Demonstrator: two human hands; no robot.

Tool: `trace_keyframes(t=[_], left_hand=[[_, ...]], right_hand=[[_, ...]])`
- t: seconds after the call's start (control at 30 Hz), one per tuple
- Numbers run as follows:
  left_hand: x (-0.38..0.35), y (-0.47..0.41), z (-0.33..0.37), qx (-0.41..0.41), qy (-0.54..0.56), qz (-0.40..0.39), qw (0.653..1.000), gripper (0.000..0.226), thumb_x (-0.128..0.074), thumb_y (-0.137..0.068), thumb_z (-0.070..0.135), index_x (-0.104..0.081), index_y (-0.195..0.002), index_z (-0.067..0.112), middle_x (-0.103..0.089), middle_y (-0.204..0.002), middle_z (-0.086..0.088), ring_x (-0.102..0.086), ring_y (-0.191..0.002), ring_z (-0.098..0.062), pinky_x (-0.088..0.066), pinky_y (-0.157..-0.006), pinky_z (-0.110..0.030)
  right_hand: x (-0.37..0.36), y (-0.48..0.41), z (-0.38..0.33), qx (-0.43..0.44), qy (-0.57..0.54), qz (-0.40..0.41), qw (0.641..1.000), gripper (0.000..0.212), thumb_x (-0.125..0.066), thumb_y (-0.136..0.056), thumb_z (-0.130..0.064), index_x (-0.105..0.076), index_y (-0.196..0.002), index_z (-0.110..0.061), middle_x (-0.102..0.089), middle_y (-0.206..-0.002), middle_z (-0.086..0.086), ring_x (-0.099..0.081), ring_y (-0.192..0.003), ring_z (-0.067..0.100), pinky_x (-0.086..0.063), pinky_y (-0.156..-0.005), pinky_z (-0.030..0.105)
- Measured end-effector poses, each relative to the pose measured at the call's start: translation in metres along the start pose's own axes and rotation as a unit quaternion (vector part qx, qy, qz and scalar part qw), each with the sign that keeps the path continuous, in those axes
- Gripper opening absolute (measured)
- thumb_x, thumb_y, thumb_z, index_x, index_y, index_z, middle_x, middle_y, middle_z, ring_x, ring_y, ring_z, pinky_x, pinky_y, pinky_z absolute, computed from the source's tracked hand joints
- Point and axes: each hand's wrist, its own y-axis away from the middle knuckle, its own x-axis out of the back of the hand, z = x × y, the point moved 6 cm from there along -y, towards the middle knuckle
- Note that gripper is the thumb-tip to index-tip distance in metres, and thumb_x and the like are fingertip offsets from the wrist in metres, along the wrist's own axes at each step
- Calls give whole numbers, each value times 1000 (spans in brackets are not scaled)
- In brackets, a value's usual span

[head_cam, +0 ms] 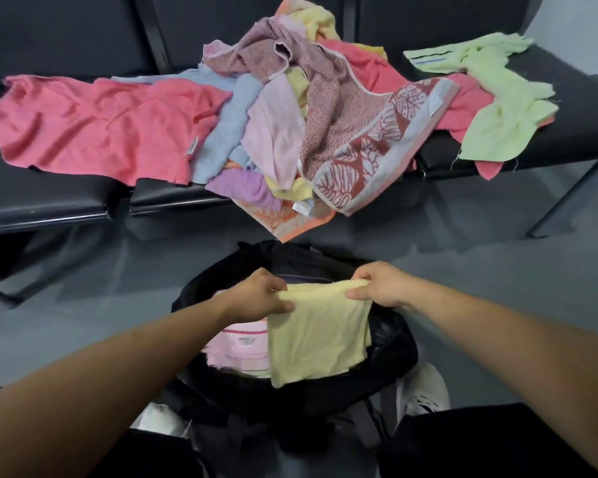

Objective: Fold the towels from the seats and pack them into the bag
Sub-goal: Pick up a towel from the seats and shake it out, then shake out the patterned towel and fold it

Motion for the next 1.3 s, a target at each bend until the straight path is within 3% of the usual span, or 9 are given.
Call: trace_keyframes(t=[0.2, 0.37, 0.43, 0.6, 0.73, 0.93, 1.07, 1.13, 1.3], left_hand=[[-21, -61, -39, 92, 68, 16, 993, 45, -69, -93, 40, -62, -125, 8, -64, -123, -9, -60, -113, -27, -43, -85, -28], [-69, -76, -72, 168, 237, 12, 957, 39, -82, -85, 28, -63, -116, 16, -71, -112, -8, -67, -101, -27, -55, -92, -38], [-83, -76, -78, 189, 294, 8, 937, 29, -83, -82, 29, -63, -101, 19, -70, -101, -3, -66, -96, -23, -57, -91, -43], [-99, -88, -101, 236, 347, 33, 907, 83, -76, -60, 58, -64, -123, 6, -69, -118, -8, -67, -105, -28, -58, -86, -41], [-90, -82, -83, 206, 337, 73, 916, 34, -61, -97, 36, -60, -125, 17, -68, -117, -4, -65, -108, -26, -55, -88, -38], [-94, -79, -79, 205, 440, 86, 870, 31, -56, -101, 34, -65, -118, 10, -72, -114, -8, -69, -104, -26, -55, -98, -45], [-92, -70, -85, 240, 291, 71, 923, 35, -62, -94, 33, -59, -114, 4, -68, -109, -10, -66, -100, -28, -58, -86, -41], [-97, -63, -88, 259, 235, 46, 936, 34, -59, -93, 25, -60, -118, 2, -66, -112, -11, -64, -103, -29, -57, -85, -39], [-99, -57, -96, 260, 262, 45, 928, 28, -57, -92, 15, -59, -117, 2, -64, -117, -15, -63, -108, -36, -56, -93, -51]], right_hand=[[-30, -49, 33, -72, -95, 74, 990, 34, -77, -89, -26, -67, -108, 1, -66, -99, 11, -63, -96, 28, -46, -76, 31], [-63, -75, 76, -152, -132, 51, 978, 45, -75, -89, -40, -46, -70, -12, -43, -68, 6, -45, -60, 18, -31, -59, 32], [-72, -74, 85, -192, -119, 21, 974, 44, -73, -88, -49, -49, -85, -13, -43, -74, 2, -47, -68, 17, -32, -54, 28], [-92, -86, 88, -196, -137, 10, 971, 61, -77, -85, -49, -55, -123, -5, -55, -114, 7, -57, -105, 23, -45, -79, 29], [-105, -85, 87, -203, -157, 19, 966, 51, -79, -87, -29, -59, -124, 0, -63, -126, 6, -62, -112, 26, -53, -96, 36], [-117, -71, 87, -246, -399, -9, 883, 35, -70, -91, -11, -63, -123, 1, -73, -109, 13, -70, -100, 32, -56, -94, 48], [-105, -60, 95, -204, -92, 95, 970, 62, -69, -92, -34, -43, -137, -2, -56, -126, 19, -61, -110, 35, -51, -83, 36], [-106, -55, 85, -128, 32, 112, 985, 43, -65, -94, -43, -51, -115, -8, -54, -114, 14, -59, -100, 29, -50, -77, 34], [-123, -56, 80, -157, -32, 11, 987, 34, -64, -98, -30, -43, -79, -11, -48, -75, 1, -47, -62, 12, -32, -47, 26]])
